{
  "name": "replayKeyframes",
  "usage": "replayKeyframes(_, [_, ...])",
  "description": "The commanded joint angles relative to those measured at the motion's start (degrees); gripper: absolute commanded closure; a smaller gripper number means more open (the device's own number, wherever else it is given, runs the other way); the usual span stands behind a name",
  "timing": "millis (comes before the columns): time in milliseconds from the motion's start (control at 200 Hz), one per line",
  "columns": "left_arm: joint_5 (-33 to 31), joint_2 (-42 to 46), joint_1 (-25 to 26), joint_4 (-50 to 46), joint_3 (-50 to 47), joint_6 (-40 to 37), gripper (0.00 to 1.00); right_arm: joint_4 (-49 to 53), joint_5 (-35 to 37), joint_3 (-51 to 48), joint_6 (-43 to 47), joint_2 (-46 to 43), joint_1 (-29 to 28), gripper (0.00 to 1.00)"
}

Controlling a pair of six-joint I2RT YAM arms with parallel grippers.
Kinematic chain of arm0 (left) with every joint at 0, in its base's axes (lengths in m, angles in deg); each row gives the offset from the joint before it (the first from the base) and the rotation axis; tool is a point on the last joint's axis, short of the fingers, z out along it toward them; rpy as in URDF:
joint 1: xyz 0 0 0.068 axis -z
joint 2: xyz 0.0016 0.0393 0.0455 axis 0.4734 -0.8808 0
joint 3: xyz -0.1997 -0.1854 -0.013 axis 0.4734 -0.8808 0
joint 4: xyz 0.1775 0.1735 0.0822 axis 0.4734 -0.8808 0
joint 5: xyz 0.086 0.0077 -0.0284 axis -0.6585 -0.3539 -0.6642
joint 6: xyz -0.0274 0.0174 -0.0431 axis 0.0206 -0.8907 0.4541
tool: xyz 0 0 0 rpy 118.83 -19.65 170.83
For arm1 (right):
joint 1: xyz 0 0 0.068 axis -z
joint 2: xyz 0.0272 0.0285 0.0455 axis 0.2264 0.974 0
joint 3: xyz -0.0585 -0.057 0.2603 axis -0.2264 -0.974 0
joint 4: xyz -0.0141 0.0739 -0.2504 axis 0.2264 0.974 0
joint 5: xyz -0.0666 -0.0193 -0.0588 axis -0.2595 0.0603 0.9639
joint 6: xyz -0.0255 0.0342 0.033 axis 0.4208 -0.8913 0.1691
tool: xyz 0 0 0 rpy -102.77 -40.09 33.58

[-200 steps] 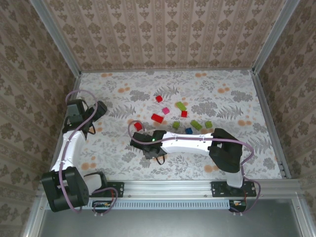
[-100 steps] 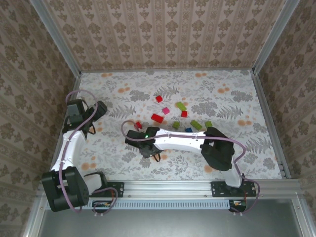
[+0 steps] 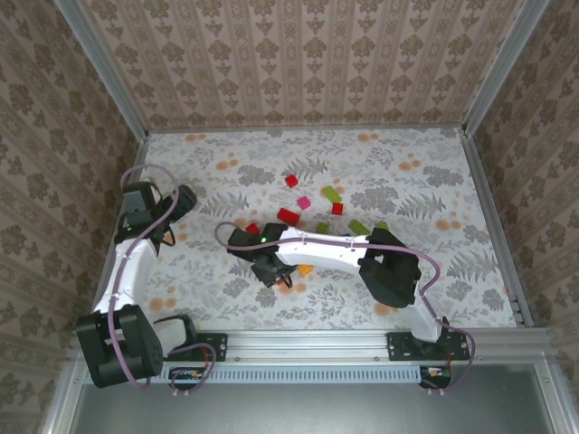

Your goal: Assemble a carrot with lego

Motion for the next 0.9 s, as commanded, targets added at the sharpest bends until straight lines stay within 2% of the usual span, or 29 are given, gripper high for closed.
replayKeyframes(0, [0.9,-0.8,-0.2,0.0,2.0,0.7,0.01,2.5,-2.2,-1.4,2.7,3.1,1.1,0.61])
replayKeyframes(365, [1.1,-1.4,-0.1,0.1,2.3,0.6,0.01,-0.3,-2.4,-3.3,1.9,-3.1,2.5,0.61])
replayKeyframes(895, [1.3,-1.3,-0.1,0.1,2.4,0.5,0.01,-0.1,-3.8,-2.1,4.5,-5.7,3.0,0.61])
